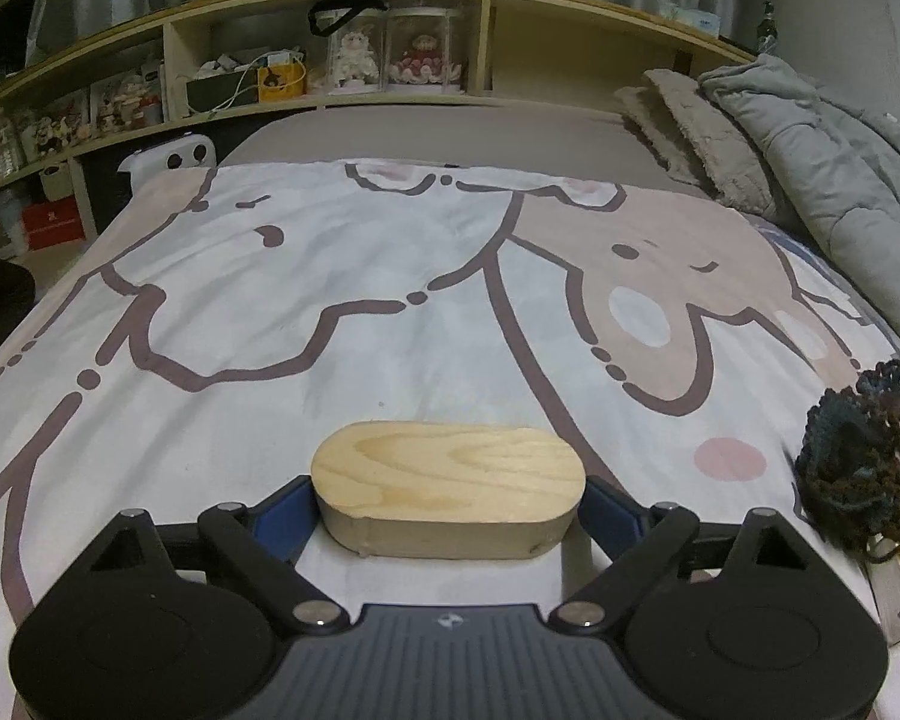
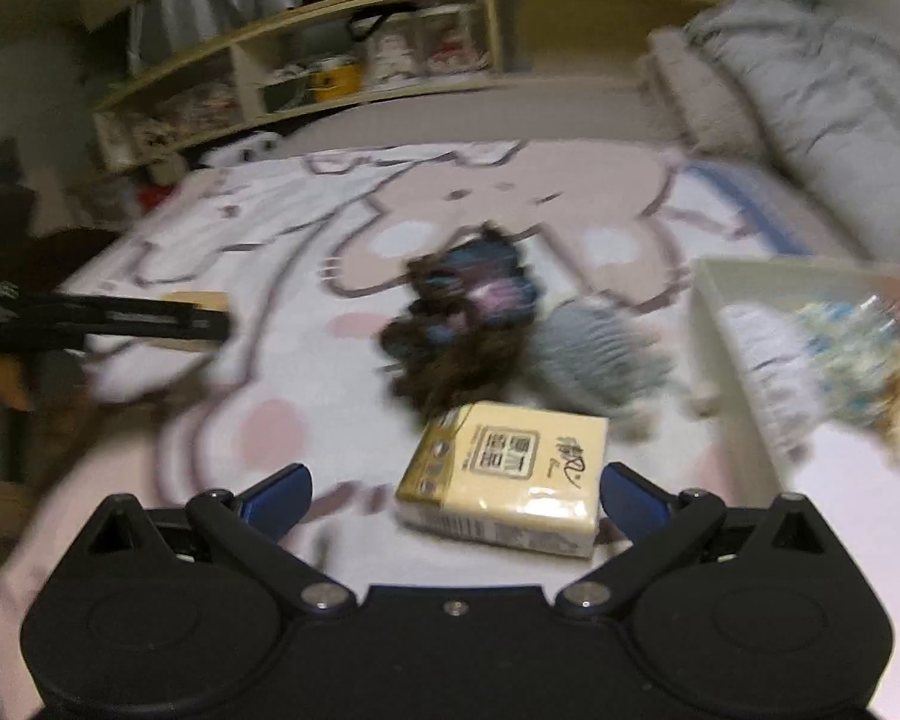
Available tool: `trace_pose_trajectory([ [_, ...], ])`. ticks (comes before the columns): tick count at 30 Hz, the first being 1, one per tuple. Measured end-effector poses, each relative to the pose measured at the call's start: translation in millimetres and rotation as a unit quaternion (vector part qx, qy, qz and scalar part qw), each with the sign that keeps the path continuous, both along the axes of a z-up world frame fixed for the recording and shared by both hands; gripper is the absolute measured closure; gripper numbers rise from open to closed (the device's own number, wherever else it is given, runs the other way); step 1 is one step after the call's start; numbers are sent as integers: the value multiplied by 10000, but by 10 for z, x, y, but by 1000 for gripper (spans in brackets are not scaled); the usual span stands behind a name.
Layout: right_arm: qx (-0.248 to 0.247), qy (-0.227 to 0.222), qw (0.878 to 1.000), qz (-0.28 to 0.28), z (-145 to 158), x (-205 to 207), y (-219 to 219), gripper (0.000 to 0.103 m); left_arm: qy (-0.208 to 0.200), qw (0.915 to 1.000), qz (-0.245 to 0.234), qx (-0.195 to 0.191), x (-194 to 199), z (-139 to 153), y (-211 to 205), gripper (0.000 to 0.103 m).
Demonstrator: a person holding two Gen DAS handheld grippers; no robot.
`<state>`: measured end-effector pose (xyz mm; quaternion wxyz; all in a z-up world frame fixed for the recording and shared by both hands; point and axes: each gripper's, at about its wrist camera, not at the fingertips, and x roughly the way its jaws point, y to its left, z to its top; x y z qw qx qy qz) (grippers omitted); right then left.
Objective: Organize objects
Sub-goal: 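Grasp the wooden oval block with the left tool while the right tool grasps the yellow tissue pack, then carry the wooden block with the left tool while the right tool carries the tissue pack into the box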
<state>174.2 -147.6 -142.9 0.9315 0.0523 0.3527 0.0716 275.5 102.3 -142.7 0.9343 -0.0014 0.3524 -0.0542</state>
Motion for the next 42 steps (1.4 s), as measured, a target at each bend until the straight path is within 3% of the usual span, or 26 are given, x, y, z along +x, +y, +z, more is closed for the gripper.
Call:
trace_pose_trajectory([
  [6, 411, 385, 9953, -785, -26, 144, -51, 0, 217, 9996, -126, 98, -90, 51, -74, 11],
  [13, 379, 587, 9911, -1137, -121, 284, -1, 6, 675, 9969, -304, 271, -322, 124, -195, 11],
  [16, 397, 582, 9910, -1137, -132, 321, -30, 9, 857, 9957, -247, 230, -402, 136, -216, 11],
  [20, 348, 593, 9925, -1014, -126, 319, -92, 27, 882, 9957, -105, 250, -445, 145, -255, 11],
  [33, 310, 704, 9956, -538, -43, 223, -78, 29, 921, 9954, 247, 27, -403, 168, -253, 11],
  [42, 239, 307, 9988, -303, 302, 100, -175, 29, 546, 9982, 196, -135, -571, 543, -354, 11],
])
